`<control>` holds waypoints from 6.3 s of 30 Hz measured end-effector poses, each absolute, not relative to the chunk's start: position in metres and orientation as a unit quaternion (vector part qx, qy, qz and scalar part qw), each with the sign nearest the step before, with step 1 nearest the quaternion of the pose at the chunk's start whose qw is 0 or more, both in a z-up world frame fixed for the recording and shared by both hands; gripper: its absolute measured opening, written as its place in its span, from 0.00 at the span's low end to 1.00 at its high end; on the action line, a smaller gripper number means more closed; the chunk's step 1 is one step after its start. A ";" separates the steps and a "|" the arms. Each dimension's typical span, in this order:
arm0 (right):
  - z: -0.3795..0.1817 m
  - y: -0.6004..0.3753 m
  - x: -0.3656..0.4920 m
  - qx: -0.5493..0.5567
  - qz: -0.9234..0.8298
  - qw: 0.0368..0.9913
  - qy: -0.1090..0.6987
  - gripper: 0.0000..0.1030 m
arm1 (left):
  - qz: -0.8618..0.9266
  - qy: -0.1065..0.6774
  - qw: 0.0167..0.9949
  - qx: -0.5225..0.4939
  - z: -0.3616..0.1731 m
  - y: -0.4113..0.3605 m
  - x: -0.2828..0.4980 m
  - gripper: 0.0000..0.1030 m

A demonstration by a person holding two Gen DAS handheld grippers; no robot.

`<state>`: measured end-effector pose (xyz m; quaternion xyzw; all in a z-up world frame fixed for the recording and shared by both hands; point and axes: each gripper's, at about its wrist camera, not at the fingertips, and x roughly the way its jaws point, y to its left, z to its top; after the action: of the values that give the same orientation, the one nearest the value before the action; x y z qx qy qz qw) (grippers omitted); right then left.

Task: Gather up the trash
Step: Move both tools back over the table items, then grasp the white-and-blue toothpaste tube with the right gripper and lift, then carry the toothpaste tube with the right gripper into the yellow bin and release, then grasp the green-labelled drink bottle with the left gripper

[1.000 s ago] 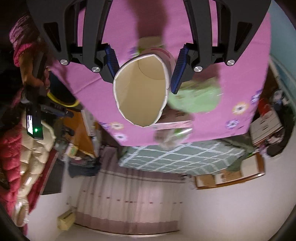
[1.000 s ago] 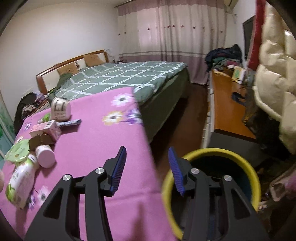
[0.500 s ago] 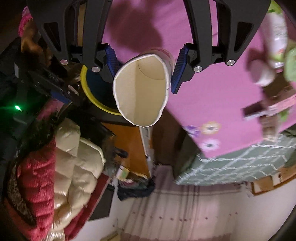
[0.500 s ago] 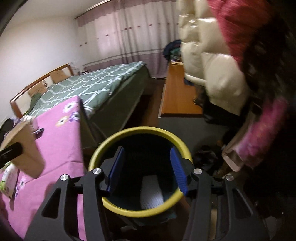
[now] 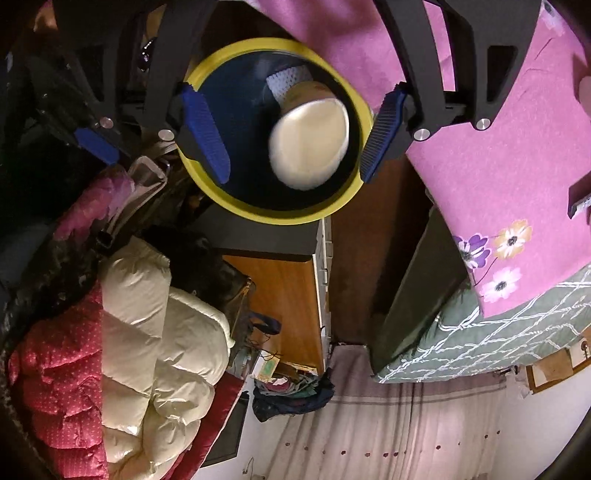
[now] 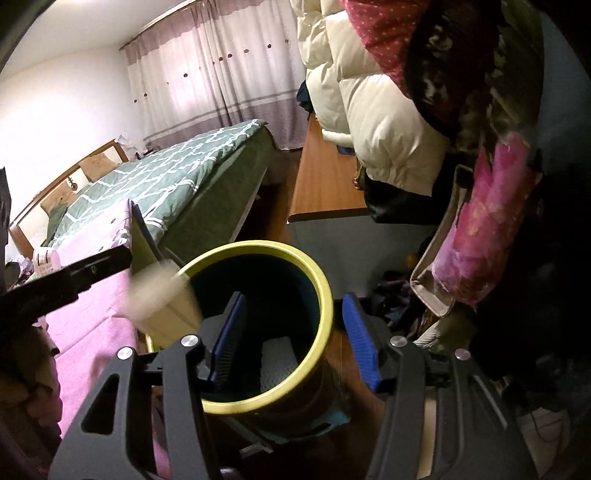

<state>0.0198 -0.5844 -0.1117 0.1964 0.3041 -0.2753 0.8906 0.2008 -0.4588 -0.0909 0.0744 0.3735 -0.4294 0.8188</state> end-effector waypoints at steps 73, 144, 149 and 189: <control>-0.145 -0.286 0.415 -0.137 0.109 0.891 0.418 0.39 | 0.030 0.284 0.957 -0.046 -0.102 0.049 0.298 0.91; -0.128 -0.498 0.158 0.059 -0.092 0.907 0.406 0.07 | 0.011 0.262 0.964 -0.050 -0.095 0.043 0.286 0.91; -0.139 -0.515 0.145 0.072 -0.137 0.899 0.410 0.15 | 0.013 0.257 0.965 -0.043 -0.094 0.040 0.284 0.91; -0.099 -0.406 0.224 0.027 -0.095 0.957 0.273 0.41 | -0.163 0.383 0.909 -0.021 -0.137 -0.095 0.171 0.70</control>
<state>0.2241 -0.4063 -0.0989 0.0266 0.2725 -0.0953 0.9570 0.1713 -0.0946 -0.1365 -0.0207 0.3834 -0.1628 0.9089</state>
